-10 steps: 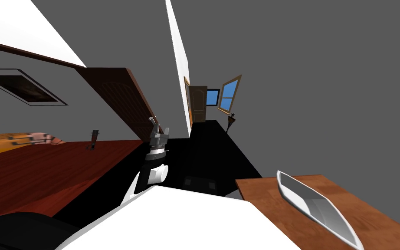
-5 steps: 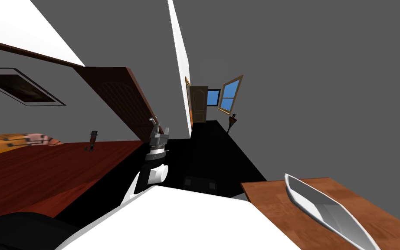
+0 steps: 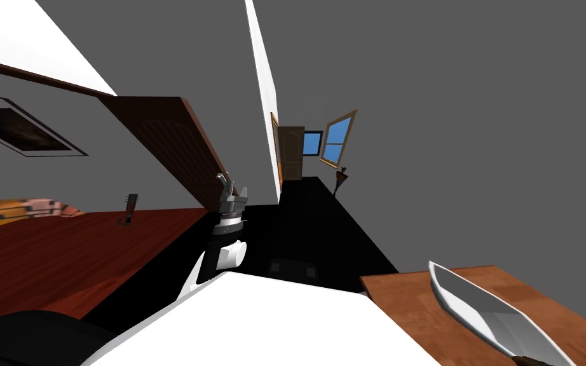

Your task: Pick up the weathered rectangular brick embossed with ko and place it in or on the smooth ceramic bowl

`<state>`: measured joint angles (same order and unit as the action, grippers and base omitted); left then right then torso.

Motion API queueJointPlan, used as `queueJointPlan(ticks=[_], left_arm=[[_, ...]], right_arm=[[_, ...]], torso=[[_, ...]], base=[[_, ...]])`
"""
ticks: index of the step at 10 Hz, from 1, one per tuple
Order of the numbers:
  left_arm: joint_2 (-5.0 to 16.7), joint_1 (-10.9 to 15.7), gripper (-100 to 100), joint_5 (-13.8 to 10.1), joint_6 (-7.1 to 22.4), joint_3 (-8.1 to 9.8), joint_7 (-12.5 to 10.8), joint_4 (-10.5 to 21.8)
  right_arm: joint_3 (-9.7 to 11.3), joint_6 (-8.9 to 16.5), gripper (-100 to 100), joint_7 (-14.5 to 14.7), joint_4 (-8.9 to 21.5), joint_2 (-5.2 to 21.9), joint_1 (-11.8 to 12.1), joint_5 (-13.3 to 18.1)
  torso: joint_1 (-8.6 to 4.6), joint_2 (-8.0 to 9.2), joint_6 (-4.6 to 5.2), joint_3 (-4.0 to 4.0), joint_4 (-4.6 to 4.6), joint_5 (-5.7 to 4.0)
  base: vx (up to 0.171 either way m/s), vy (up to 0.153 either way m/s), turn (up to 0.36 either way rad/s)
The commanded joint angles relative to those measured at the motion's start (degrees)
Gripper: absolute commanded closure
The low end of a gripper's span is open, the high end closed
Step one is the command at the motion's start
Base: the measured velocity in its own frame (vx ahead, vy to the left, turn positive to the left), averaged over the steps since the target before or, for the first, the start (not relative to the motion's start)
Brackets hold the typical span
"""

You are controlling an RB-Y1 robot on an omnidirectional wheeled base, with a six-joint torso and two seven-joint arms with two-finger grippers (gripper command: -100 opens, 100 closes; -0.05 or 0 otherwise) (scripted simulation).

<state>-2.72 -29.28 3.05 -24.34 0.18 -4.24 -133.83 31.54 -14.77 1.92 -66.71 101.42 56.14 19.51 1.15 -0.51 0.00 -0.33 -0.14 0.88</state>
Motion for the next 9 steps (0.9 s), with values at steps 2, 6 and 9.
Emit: queueJointPlan(ticks=[2, 6, 9], left_arm=[[0.0, 0.0, 0, 0.0, 0.0, 0.01, 0.0, 0.0], [0.01, 0.0, 0, 0.0, 0.0, 0.01, 0.0, 0.0], [0.0, 0.0, 0, 0.0, 0.0, 0.0, 0.0, 0.0]], right_arm=[[-0.23, -2.42, 100, -0.73, 1.16, 2.54, -0.93, -0.6], [-1.22, -6.27, 100, -0.98, 2.42, 5.61, -1.33, -0.59], [-1.8, -9.18, 100, -1.21, 3.18, 7.34, -1.58, -2.48]], torso=[[-0.18, -0.09, -0.04, -0.04, -0.01, 0.03], [-0.16, -0.02, 0.05, -0.01, -0.01, 0.03], [-0.07, 0.21, 0.13, 0.12, 0.04, 0.08]], base=[[0.1, -0.026, -0.03], [0.083, -0.014, -0.035], [0.053, -0.019, -0.036]])
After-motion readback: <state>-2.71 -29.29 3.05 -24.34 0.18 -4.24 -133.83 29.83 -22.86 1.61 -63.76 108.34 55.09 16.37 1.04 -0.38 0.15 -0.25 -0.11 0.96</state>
